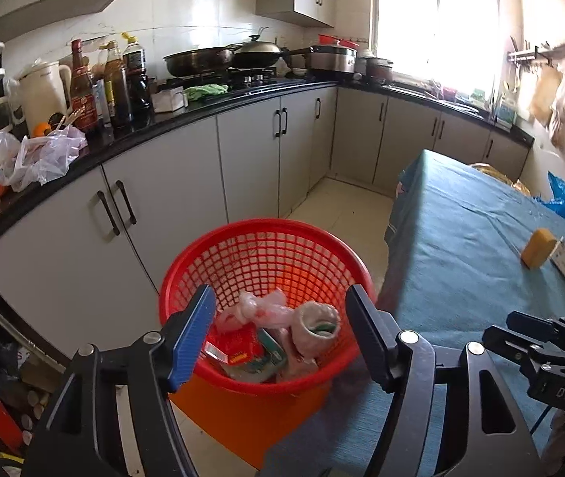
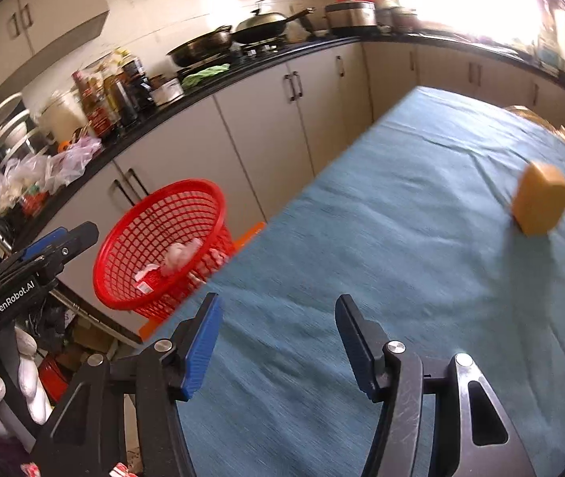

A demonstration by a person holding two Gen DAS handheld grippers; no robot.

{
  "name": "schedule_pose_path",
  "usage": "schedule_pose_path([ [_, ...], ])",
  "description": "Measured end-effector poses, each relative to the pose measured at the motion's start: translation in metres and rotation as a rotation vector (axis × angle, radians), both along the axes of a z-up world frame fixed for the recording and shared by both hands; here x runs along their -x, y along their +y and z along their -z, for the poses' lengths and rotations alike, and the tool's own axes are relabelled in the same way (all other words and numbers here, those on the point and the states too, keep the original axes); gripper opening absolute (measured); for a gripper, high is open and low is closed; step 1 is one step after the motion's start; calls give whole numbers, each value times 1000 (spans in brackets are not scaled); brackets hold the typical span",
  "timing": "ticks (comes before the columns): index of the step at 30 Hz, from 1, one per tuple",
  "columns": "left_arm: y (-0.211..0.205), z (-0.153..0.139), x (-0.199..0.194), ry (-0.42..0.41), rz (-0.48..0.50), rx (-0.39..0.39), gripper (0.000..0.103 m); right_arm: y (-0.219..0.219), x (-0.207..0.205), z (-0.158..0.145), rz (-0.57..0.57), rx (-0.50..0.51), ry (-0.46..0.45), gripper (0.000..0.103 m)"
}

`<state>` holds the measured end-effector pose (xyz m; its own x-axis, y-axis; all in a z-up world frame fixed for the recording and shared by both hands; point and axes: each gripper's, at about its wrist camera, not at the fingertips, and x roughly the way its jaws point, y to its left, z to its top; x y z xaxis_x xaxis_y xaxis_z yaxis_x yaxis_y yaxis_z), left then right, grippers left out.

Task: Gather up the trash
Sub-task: 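Move both open tools back to the table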

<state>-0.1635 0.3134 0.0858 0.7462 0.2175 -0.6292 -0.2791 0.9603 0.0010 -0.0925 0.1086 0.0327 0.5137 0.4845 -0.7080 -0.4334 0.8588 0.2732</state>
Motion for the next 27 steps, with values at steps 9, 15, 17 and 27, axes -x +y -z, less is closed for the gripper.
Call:
schedule_pose_path([
  [9,-47,-8,-2,21,47,-80,70,-74,9,-7,106,11,-14,67],
  [15,-85,-11,-10,35,111,-80,70,-135,16,-7,195,1,-15,69],
  [17,-95,-12,-15,40,140,-53,70,-159,19,-7,231,4,-15,70],
  [27,-178,-17,-63,30,390,123,74,-295,26,-13,470,67,-15,75],
])
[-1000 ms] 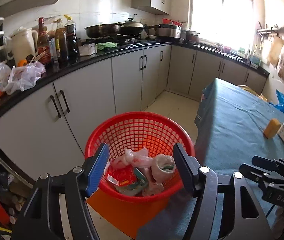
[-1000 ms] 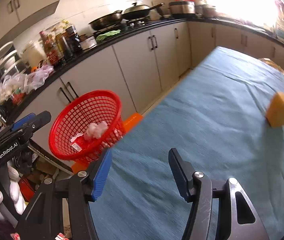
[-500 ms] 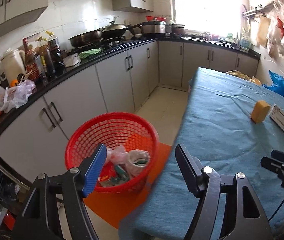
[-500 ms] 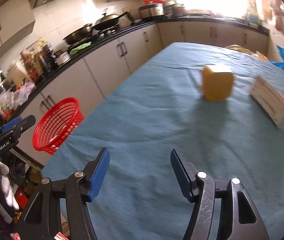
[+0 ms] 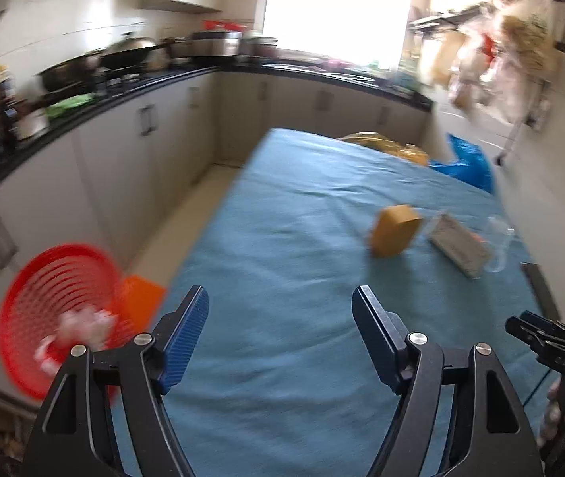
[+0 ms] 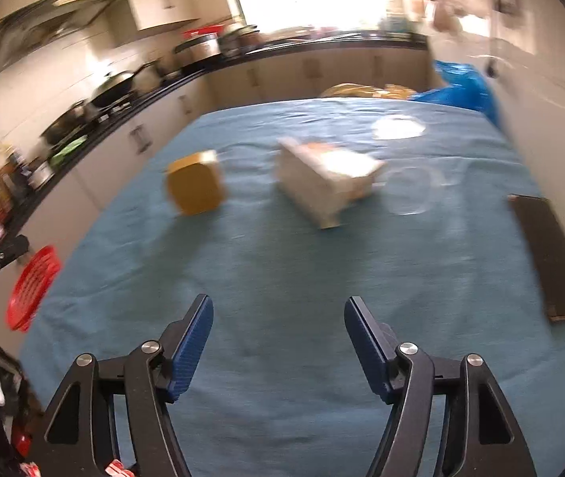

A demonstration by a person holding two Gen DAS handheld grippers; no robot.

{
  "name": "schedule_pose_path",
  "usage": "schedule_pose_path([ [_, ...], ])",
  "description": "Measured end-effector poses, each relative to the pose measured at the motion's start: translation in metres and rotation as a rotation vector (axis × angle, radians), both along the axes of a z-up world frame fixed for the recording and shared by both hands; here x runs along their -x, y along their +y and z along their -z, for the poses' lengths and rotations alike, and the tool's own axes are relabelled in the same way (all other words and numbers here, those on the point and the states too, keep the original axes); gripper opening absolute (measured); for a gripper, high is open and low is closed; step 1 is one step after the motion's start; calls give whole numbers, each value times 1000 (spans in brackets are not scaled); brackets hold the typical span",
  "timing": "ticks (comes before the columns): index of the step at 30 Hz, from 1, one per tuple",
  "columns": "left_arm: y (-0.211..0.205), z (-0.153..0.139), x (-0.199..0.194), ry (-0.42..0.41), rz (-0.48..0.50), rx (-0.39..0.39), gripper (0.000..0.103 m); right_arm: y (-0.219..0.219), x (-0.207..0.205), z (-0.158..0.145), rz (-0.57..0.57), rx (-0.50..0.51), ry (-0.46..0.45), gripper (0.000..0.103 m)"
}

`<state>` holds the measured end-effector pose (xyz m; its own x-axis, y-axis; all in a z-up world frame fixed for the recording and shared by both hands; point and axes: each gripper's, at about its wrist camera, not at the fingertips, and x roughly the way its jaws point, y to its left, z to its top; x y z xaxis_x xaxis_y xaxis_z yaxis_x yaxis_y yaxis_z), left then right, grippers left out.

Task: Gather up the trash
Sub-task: 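Move both open tools back to the table, then grasp the yellow sponge with the left tool while the right grasps the white medicine box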

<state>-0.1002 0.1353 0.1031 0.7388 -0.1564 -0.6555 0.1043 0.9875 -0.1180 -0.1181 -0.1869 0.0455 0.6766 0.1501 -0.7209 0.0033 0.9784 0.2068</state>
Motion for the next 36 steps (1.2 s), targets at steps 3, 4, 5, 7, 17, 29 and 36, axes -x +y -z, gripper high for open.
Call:
schedule_pose_path([
  [3,-31,2,-26,7,100,16,76,-21,-12,-1,29,15,11,77],
  [4,-38,3,-32,12,121,17,76,-25,-16,-2,30,13,10,77],
  [5,-47,4,-42,22,147,13,76,-28,-23,-3,27,9,5,77],
  [7,-64,5,-60,34,183,-10,76,-29,-38,-5,25,15,-13,77],
  [17,-115,22,-139,62,313,-60,79,-14,-114,6,41,40,-43,77],
  [29,-136,57,-173,124,398,-20,79,13,-154,20,15,126,-23,67],
  [36,-148,74,-165,208,400,-27,29,27,-145,20,-23,136,4,14],
])
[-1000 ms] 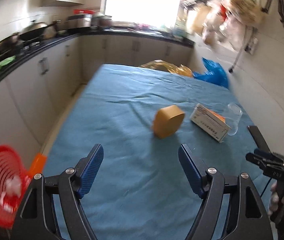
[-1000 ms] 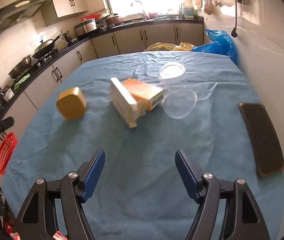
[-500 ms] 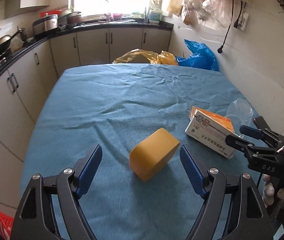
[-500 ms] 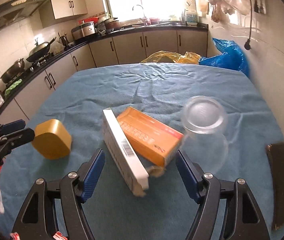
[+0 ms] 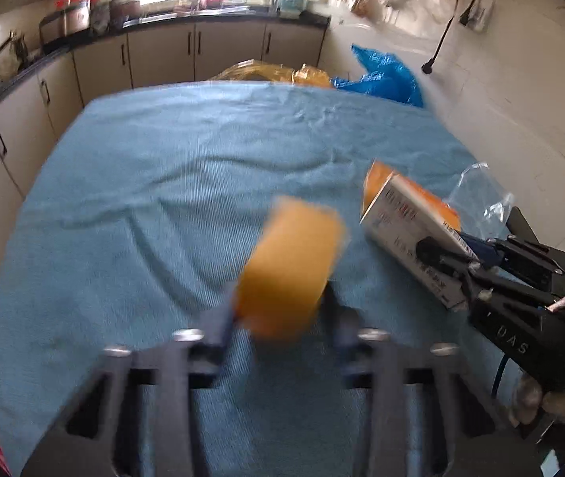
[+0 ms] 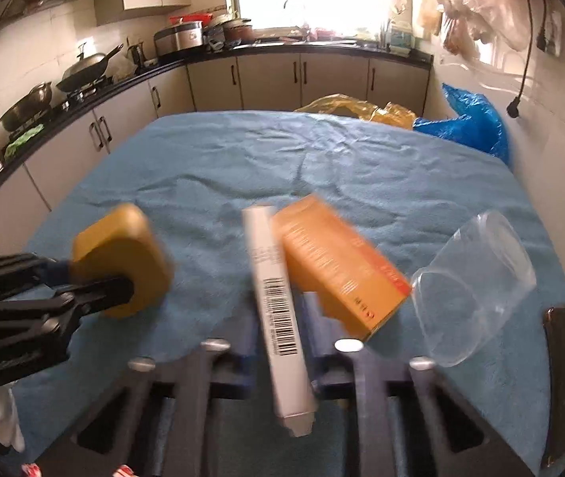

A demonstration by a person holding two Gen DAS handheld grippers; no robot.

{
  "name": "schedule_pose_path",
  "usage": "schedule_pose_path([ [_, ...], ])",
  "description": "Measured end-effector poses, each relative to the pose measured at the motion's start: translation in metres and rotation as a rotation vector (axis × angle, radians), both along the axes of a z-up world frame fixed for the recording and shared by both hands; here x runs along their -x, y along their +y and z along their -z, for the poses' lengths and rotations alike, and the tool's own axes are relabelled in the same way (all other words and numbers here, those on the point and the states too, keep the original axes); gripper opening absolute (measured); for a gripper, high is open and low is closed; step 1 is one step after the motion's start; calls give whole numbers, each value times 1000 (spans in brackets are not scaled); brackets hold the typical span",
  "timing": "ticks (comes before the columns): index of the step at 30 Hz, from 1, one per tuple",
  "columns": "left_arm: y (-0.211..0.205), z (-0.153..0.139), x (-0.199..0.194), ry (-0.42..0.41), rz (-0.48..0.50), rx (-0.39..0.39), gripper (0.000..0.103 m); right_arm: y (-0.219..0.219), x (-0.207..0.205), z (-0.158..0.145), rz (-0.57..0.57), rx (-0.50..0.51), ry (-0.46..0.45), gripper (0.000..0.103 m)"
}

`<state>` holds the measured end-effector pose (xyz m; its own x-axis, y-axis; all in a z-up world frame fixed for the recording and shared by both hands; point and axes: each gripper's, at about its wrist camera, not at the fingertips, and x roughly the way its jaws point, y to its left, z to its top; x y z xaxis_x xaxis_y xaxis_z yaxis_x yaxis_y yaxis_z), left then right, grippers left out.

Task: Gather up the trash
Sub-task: 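Grasp the yellow sponge with the left tool while the right grasps the white medicine box, then carry the yellow sponge and white box to the red basket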

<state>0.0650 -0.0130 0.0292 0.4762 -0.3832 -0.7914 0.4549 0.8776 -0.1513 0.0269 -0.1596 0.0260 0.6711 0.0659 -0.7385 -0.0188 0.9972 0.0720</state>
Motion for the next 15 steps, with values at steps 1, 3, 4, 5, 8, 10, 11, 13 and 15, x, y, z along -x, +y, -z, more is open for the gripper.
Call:
schedule_pose_path([
  [1,2,0,4,2,-15,6,29,1,5,-2,-5,-5,-3,14],
  [3,9,-2,15,-5,-37,21,29,4,15,-4,-15,-19,-7,14],
  [4,13,-4,21,-4,-48,33,29,5,21,-6,-18,-27,-8,14],
  [5,20,-7,30,-4,-67,43,29,6,25,-7,-20,-35,-8,14],
  [8,35,-14,50,-11,-109,63,29,11,45,-12,-35,-64,-12,14],
  [10,49,-20,66,-3,-140,89,29,14,59,-15,-42,-73,-18,14],
  [11,54,-22,72,0,-152,95,29,16,65,-17,-44,-79,-20,14],
  [13,69,-28,91,-3,-184,107,29,20,79,-20,-50,-98,-27,14],
  [15,77,-32,107,-17,-209,110,29,24,90,-22,-56,-111,-27,14],
])
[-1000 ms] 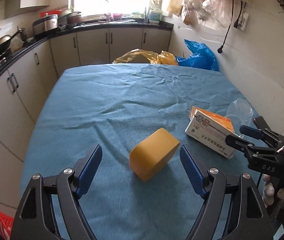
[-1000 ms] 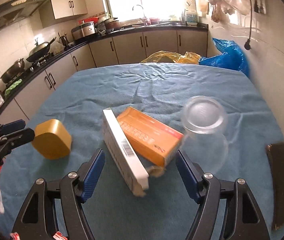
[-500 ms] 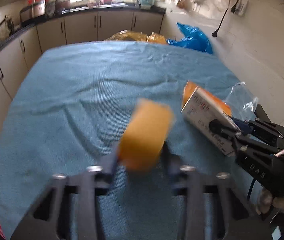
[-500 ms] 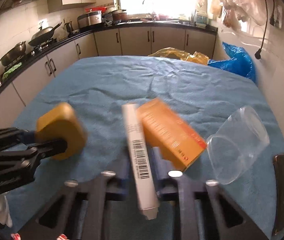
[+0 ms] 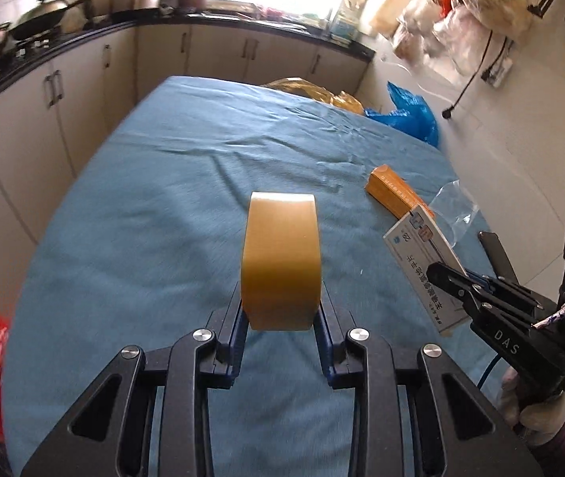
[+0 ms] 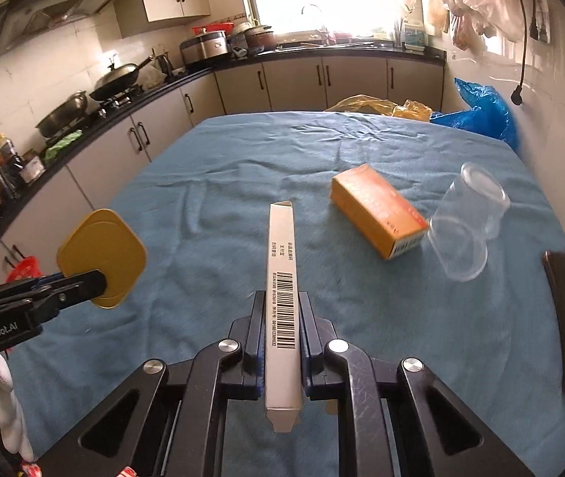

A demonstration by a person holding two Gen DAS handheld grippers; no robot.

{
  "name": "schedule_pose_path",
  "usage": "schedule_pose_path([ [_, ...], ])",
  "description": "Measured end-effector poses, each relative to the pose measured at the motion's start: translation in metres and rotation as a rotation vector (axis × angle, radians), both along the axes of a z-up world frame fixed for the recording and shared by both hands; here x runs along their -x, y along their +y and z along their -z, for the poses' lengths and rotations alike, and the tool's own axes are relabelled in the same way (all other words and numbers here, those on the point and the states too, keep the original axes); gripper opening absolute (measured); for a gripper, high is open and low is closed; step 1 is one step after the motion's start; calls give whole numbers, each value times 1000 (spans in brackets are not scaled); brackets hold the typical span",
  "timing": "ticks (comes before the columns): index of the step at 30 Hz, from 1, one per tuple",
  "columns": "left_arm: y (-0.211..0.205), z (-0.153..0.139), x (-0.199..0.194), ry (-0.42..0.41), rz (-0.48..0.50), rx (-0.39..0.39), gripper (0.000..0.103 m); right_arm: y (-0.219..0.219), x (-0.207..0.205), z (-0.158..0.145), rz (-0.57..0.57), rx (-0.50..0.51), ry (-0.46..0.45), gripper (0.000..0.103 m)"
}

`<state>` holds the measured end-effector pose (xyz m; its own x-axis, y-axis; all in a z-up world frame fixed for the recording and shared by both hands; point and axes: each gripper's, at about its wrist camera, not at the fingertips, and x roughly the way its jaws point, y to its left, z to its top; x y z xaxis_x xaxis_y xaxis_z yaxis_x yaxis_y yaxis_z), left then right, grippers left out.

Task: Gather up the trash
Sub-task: 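Carry the yellow sponge and white box to the red basket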

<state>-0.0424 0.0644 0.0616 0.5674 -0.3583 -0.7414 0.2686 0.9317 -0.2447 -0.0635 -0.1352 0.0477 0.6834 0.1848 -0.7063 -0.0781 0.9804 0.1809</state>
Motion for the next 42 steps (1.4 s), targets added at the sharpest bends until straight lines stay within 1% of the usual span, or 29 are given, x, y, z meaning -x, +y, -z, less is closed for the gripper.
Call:
schedule_pose_path([
  [8,36,-10,61,-27,-116,19,29,21,43,0,-29,-72,26,14],
  [13,55,-8,92,-65,-207,-33,29,40,67,2,-44,-104,14,14],
  [17,68,-2,108,-80,-250,-48,29,58,81,8,-71,-112,16,14],
  [20,78,-1,113,-86,-248,-22,30,69,86,14,-79,-103,31,14],
  [23,82,1,117,-85,-248,-11,30,76,90,23,-78,-88,46,14],
  [25,83,7,116,-66,-247,1,30,77,91,26,-74,-83,50,14],
  [28,90,20,108,-9,-246,70,30,79,93,28,-63,-63,43,14],
  [30,94,27,105,18,-260,94,30,80,92,28,-61,-55,41,15],
  [34,103,36,102,45,-285,149,30,80,91,29,-60,-50,41,15],
  [39,107,38,102,39,-310,175,32,84,87,32,-52,-62,48,15],
  [42,108,34,108,5,-313,169,31,85,88,32,-54,-62,43,15],
])
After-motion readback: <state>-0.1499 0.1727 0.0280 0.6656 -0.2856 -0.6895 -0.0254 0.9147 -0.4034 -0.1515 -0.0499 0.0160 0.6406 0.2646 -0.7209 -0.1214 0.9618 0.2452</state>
